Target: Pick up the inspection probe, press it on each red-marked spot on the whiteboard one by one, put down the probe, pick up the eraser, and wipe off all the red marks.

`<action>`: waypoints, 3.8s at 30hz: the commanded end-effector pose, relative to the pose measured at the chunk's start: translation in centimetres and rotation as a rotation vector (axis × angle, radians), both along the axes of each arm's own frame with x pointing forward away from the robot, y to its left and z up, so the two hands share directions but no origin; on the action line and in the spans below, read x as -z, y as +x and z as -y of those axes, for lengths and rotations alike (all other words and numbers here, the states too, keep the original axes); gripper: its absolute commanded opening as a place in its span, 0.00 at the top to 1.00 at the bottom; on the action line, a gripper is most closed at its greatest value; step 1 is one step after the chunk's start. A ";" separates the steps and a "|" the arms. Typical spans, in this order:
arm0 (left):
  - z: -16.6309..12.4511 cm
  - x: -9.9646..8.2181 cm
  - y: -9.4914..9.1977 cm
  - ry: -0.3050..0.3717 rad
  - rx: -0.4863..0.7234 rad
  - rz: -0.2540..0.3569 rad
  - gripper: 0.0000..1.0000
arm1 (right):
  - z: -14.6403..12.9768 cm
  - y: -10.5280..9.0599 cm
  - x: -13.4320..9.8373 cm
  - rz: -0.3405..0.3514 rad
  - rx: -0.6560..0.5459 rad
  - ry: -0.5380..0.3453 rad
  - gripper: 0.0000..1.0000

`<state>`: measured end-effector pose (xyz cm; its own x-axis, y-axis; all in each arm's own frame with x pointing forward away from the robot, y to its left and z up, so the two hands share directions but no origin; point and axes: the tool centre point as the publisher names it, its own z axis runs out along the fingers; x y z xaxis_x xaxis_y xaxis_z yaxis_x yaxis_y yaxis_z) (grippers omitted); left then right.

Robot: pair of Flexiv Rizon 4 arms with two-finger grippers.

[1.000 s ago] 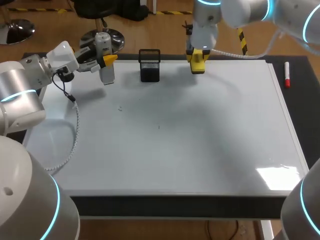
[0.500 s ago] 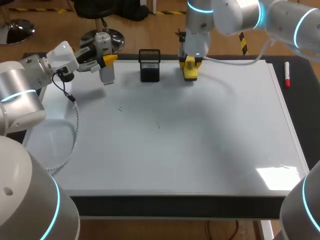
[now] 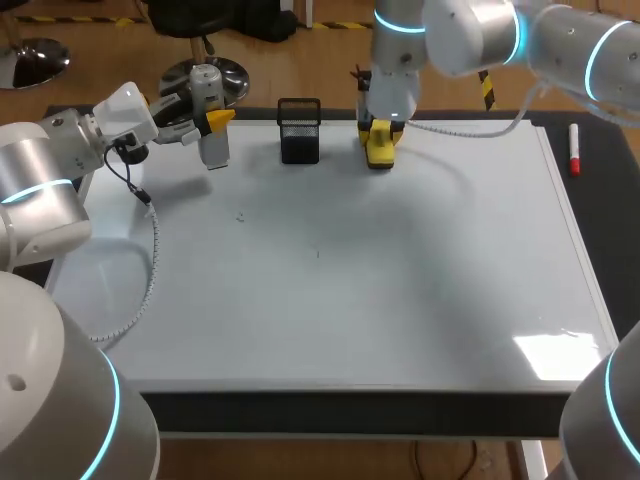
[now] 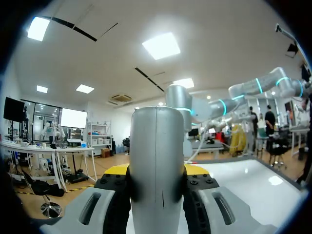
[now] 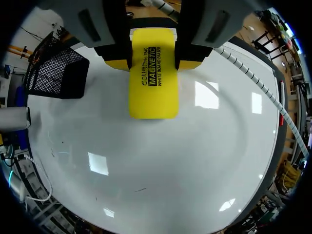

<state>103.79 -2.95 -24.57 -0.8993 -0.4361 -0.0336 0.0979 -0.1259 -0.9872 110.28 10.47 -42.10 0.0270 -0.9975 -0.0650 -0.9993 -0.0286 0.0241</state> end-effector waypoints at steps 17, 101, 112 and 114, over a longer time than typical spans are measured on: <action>0.0 -0.1 0.0 -0.001 -0.001 0.002 1.00 | 0.5 -0.1 0.5 -0.020 0.011 -0.016 1.00; 0.0 -0.1 0.0 -0.001 -0.001 0.002 1.00 | 13.4 -0.2 -17.5 -0.133 0.697 0.565 0.00; 0.0 -0.1 0.0 -0.001 -0.001 0.002 1.00 | 15.1 -0.2 -18.9 -0.146 0.734 0.621 0.00; 0.0 -0.1 0.0 -0.001 -0.001 0.002 1.00 | 15.4 -0.1 -19.3 -0.150 0.738 0.636 0.00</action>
